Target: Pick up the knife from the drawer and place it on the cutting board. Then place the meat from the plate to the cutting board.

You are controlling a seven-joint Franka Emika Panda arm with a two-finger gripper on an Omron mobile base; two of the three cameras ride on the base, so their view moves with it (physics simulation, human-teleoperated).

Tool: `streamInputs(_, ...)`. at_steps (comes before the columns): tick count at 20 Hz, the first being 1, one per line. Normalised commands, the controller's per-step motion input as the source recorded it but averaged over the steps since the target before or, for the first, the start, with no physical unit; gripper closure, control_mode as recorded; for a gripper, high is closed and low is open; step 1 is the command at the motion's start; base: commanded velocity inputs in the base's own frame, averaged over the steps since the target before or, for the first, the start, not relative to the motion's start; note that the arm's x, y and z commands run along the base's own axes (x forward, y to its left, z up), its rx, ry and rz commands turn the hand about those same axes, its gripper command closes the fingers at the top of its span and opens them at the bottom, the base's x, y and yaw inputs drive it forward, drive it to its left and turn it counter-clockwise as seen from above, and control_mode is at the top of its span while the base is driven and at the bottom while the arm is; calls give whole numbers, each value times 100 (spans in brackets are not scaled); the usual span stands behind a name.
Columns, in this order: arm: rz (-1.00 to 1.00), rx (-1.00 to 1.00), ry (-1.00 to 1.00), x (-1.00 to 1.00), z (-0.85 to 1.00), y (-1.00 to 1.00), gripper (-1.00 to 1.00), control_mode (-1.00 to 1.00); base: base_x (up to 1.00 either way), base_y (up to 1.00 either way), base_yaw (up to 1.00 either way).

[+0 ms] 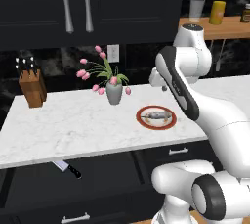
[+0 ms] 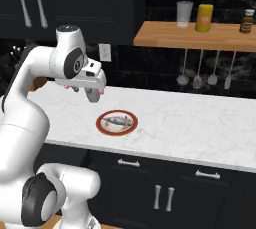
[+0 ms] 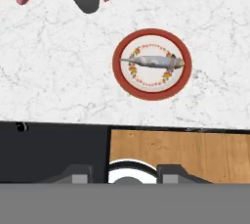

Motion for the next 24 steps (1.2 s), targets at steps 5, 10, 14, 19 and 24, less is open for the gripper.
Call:
streamInputs(5,0,0,0,0,0,0,-100,100,0,-12,12)
streamInputs(10,0,0,0,0,0,0,-100,100,0,-38,59)
streamInputs(14,0,0,0,0,0,0,-100,100,0,-40,76)
streamInputs(19,0,0,0,0,0,0,-100,100,0,-34,72)
streamInputs(24,0,0,0,0,0,0,-100,100,-2,-29,77)
